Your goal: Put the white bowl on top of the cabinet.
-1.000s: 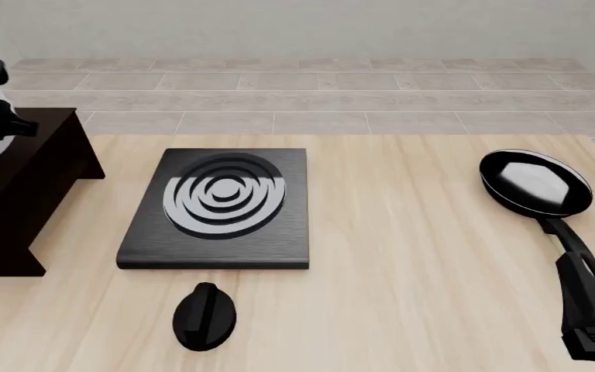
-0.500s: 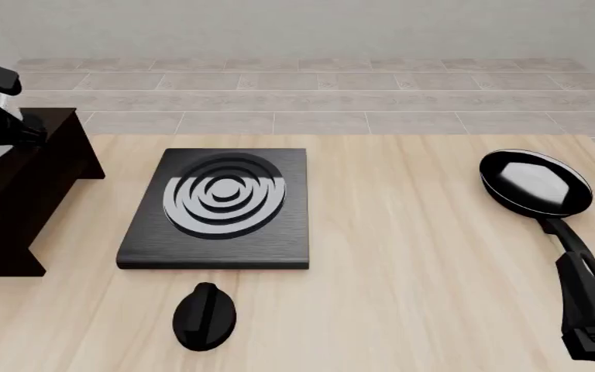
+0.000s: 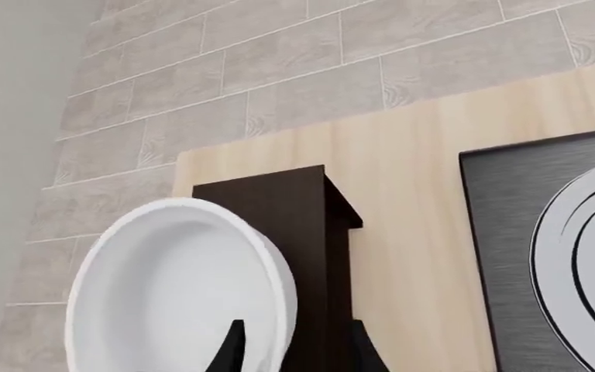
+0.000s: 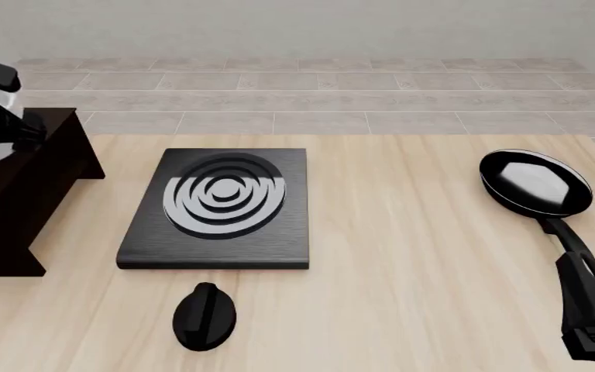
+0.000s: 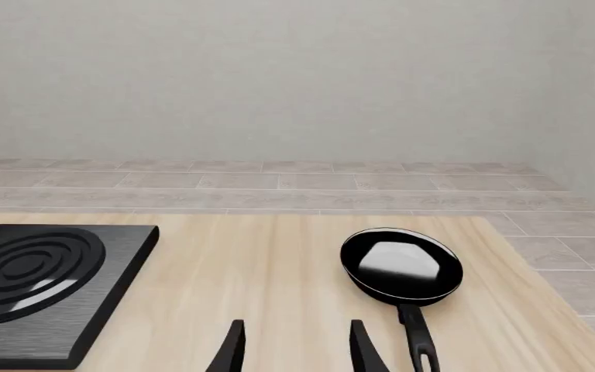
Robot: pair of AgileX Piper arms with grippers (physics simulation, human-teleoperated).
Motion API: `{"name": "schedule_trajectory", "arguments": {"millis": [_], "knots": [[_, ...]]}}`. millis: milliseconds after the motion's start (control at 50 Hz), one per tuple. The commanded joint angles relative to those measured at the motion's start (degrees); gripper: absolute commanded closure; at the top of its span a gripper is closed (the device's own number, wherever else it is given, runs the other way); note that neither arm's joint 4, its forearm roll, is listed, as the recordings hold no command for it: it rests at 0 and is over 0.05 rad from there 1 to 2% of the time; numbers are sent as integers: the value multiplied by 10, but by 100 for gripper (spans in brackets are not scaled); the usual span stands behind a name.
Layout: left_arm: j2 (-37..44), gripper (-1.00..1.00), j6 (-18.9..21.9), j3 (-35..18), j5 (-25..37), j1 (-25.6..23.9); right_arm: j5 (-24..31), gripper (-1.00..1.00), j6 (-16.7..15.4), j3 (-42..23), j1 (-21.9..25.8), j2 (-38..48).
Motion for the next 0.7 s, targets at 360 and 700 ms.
{"name": "schedule_trajectory", "arguments": {"millis": [360, 700], "knots": [[-84, -100, 2, 47, -18, -23, 0, -100, 0, 0, 0, 0], [-211, -100, 10, 103, -38, -40, 0, -100, 0, 0, 0, 0]]}}
